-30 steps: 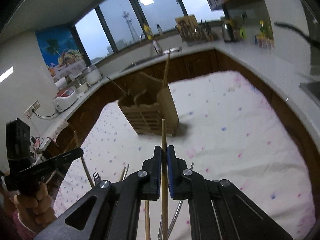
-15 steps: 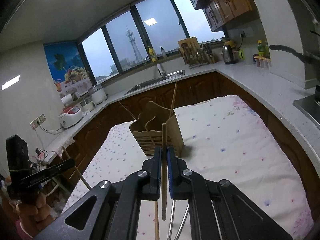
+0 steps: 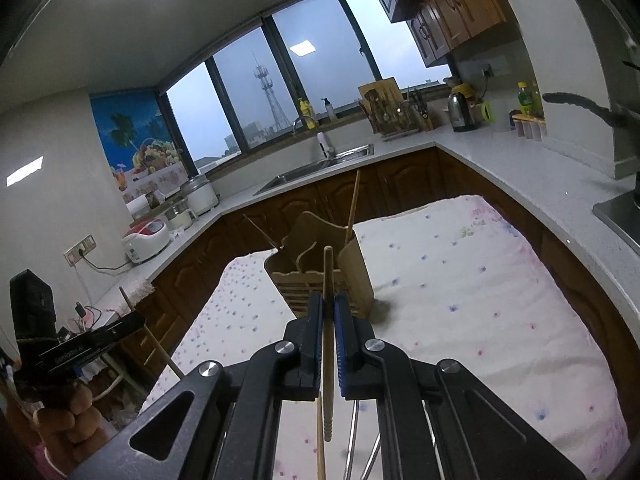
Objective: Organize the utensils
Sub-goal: 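Carry the wooden chopstick with the left tool into the holder while the right tool inserts its chopstick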
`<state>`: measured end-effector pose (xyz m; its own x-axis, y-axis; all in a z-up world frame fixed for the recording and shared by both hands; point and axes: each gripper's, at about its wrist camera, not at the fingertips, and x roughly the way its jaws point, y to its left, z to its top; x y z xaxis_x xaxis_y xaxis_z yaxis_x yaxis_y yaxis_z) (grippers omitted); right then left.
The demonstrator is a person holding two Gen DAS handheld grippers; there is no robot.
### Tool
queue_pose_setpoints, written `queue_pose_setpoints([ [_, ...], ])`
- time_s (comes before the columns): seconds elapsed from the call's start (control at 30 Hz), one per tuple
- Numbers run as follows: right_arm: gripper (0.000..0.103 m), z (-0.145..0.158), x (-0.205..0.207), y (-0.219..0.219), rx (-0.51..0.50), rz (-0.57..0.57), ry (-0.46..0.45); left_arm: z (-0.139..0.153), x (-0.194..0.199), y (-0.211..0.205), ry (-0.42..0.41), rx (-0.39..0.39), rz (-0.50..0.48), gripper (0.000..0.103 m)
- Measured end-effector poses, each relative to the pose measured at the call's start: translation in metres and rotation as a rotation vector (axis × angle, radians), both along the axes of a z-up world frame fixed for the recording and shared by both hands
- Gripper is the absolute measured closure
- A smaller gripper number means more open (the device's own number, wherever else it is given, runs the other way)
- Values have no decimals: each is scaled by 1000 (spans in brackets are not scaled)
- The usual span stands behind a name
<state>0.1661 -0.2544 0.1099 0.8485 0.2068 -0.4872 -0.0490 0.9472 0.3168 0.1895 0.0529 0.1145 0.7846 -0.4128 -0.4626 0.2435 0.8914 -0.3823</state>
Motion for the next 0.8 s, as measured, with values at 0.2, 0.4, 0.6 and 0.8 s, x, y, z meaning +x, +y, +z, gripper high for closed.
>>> queue_pose_setpoints([
  [0.2,97,11,14,-1,7,-1,-34,7,12,4,-33,-10,28,99],
  [0.4,97,25,38,-3,13,-3,-80,20,35,3,-101,1,65,99],
  [0.6,97,46,70,-6,19,-8,-143,30,64,-1,-165,15,91,99],
  [0.8,97,63,103,-9,23,-27,-218,32,103,-4,-221,19,118,99],
])
